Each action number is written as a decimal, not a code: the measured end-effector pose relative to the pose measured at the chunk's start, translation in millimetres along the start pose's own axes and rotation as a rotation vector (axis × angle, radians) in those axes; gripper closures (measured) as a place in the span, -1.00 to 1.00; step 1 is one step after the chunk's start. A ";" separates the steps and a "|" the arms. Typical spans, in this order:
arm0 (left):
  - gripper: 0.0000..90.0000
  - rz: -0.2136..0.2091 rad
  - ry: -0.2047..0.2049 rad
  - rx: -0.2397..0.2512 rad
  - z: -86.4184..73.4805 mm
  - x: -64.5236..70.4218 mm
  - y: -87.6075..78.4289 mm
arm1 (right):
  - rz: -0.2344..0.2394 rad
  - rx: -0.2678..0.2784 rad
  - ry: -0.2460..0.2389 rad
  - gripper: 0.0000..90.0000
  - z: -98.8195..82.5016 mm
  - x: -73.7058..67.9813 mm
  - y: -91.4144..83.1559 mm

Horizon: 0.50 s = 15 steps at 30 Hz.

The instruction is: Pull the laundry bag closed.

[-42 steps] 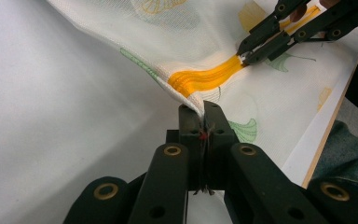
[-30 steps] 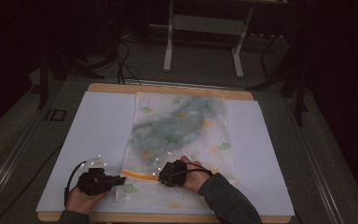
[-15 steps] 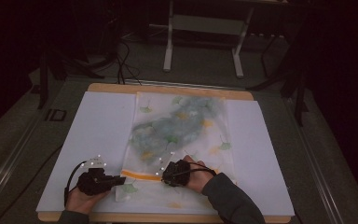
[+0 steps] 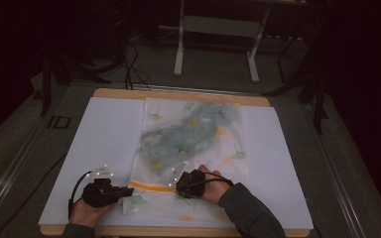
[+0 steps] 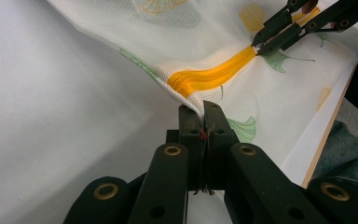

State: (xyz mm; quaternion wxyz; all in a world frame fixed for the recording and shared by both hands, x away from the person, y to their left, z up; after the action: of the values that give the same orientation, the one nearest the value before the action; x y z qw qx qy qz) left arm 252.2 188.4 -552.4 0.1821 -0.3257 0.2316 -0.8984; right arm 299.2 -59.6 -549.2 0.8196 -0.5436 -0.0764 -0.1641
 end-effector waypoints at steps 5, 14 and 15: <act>0.97 0.000 0.002 -0.001 -0.1 -0.1 0.3 | -0.001 -0.010 -0.010 0.88 -2.2 0.6 -1.2; 0.97 0.002 0.003 -0.002 -0.2 0.0 0.1 | -0.003 -0.018 -0.008 0.88 -7.8 1.3 -3.8; 0.97 0.001 0.003 -0.002 -0.2 0.0 0.0 | -0.003 -0.020 -0.007 0.88 -8.1 1.2 -4.2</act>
State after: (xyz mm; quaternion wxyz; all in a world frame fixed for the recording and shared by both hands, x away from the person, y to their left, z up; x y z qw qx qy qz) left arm 252.1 188.5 -552.5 0.1820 -0.3244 0.2330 -0.8985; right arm 298.5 -68.8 -548.5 0.8136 -0.5523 -0.0783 -0.1640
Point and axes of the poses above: each handheld gripper's, and its own axes: y roughly forward along the jaws, z roughly out of its top, x roughly to its right, the point moved 4 cm from there along y, roughly forward along the jaws, and after that the axes turned 14 degrees about -z, right-handed, at the moved point
